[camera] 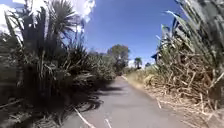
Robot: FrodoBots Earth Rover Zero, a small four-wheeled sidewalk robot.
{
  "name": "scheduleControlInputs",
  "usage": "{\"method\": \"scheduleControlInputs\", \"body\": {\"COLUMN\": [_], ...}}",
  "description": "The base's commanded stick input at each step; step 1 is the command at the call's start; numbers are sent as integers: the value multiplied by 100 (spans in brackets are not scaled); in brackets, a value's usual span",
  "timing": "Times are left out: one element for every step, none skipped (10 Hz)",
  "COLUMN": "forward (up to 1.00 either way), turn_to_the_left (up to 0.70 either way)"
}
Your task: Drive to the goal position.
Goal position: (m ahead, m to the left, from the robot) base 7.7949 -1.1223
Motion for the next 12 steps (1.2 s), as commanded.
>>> {"method": "scheduleControlInputs", "body": {"forward": [85, 85, 85, 85, 85, 85, 85, 85, 85, 85, 85, 85], "turn_to_the_left": [0, 0, 0, 0, 0, 0, 0, 0, 0, 0, -34, -34]}}
